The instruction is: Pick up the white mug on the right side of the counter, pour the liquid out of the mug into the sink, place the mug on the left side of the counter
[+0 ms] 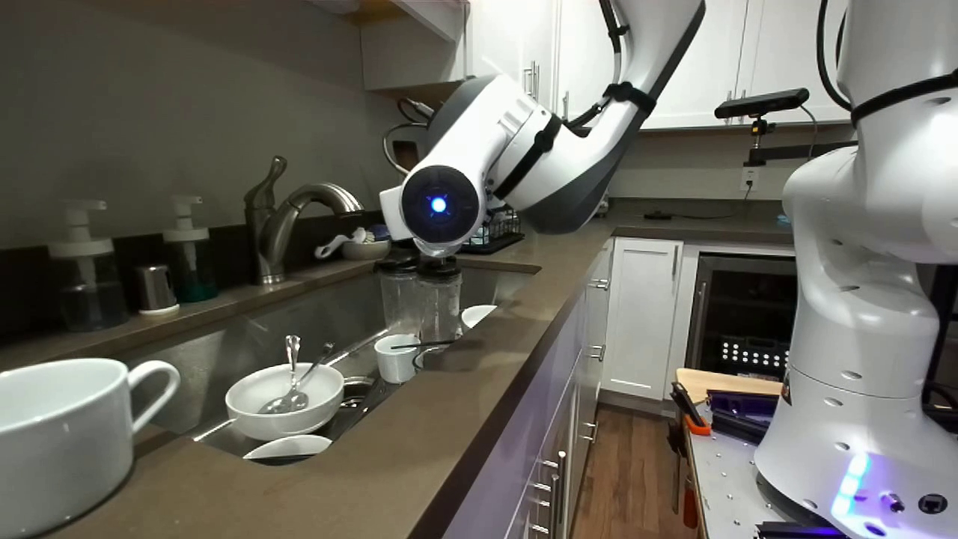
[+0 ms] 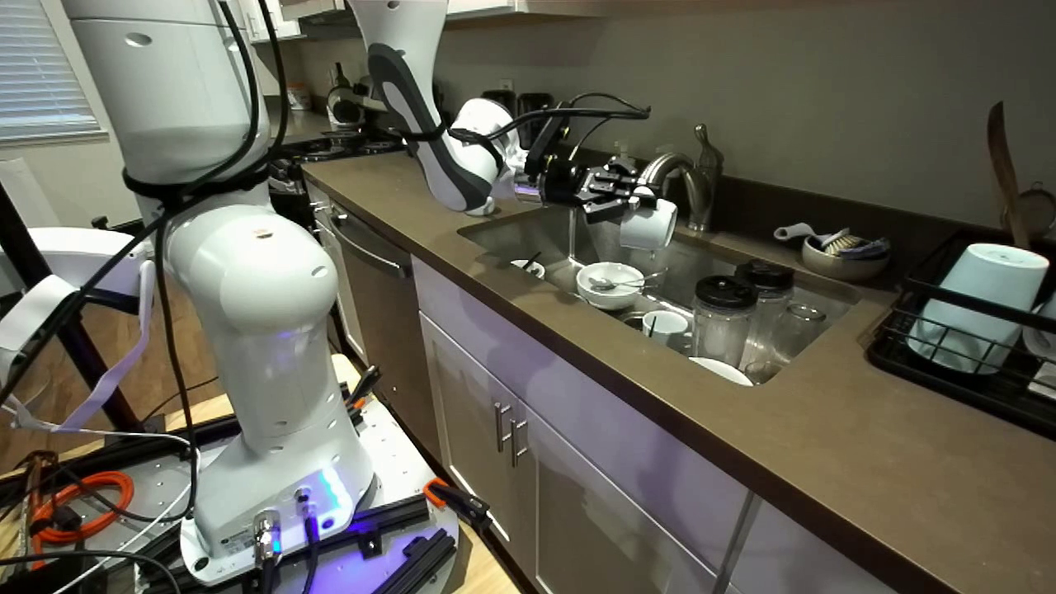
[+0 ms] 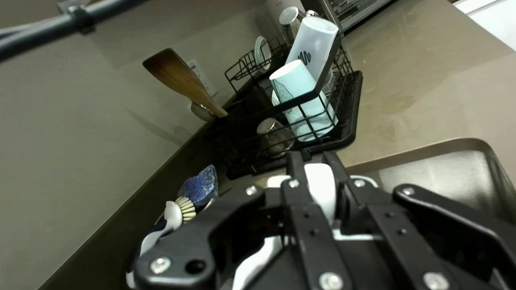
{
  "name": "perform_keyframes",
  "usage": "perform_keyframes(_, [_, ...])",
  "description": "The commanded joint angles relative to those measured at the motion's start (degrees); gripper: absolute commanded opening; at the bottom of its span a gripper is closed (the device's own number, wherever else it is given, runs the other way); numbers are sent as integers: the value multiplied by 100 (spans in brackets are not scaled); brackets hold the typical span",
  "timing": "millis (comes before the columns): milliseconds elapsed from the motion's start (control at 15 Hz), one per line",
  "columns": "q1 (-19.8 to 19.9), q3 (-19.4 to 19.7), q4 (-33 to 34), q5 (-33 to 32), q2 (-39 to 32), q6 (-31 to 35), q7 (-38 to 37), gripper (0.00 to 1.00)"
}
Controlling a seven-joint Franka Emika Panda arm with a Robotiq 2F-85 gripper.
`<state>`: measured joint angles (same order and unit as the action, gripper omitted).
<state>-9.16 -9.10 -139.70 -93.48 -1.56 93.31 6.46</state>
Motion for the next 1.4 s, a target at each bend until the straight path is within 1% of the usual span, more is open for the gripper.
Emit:
perform_keyframes(0, [61, 46, -56, 179, 173, 647, 366, 5])
perform_keyframes(333, [112, 163, -47, 527, 395, 1771, 704, 5])
perform_keyframes(733, [119, 299, -89, 1301, 813, 3141, 1220, 5])
perform_keyframes(1067, [36, 306, -174, 1992, 1074, 3944, 1706, 5])
perform_keyframes(1333, [-72, 262, -259, 2565, 1197, 4397, 2073, 5])
